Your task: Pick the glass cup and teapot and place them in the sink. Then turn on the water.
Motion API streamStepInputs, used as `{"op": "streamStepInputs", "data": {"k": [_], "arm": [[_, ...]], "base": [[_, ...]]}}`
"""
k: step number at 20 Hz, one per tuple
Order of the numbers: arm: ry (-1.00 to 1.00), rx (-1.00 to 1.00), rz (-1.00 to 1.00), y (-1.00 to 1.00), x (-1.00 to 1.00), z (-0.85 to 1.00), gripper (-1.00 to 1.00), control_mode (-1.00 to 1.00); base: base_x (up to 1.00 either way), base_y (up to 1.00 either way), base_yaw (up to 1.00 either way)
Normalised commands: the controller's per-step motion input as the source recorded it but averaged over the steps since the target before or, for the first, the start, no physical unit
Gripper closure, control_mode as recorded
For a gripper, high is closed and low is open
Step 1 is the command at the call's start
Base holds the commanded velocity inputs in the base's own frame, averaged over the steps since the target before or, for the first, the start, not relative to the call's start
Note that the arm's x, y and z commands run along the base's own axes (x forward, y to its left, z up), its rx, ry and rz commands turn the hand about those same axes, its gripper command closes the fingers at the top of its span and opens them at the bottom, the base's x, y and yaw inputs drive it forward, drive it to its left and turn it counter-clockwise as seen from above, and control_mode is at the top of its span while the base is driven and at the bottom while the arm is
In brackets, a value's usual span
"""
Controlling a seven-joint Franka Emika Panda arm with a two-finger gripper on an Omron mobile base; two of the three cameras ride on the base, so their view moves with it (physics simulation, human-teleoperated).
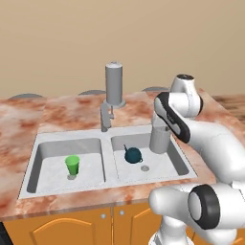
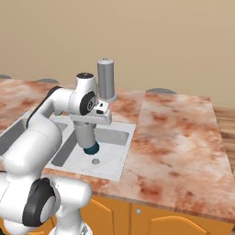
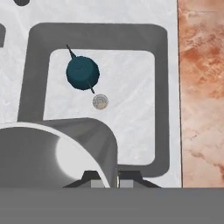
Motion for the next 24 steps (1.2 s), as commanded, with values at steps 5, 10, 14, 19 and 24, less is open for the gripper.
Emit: {"op": "streamStepInputs", "data": {"k": [5, 10, 14, 19, 24], "arm": [[-0.15, 0.00, 0.00, 0.00, 0.00, -0.47, 1.00, -1.00], [-0.12, 0.00, 0.00, 0.00, 0.03, -0.27, 1.00, -1.00], [0.00, 0.00, 0.00, 0.00, 0.30, -0.06, 1.00, -1.00], [0.06, -0.01, 0.00, 0.00, 0.17, 0.00, 1.00, -1.00], [0.19, -0.03, 0.00, 0.00, 0.01, -0.01, 1.00, -1.00]], "base": [[0.00, 0.00, 0.00], [0.00, 0.00, 0.00], [0.00, 0.00, 0.00], [0.00, 0.00, 0.00], [0.00, 0.00, 0.00]]}}
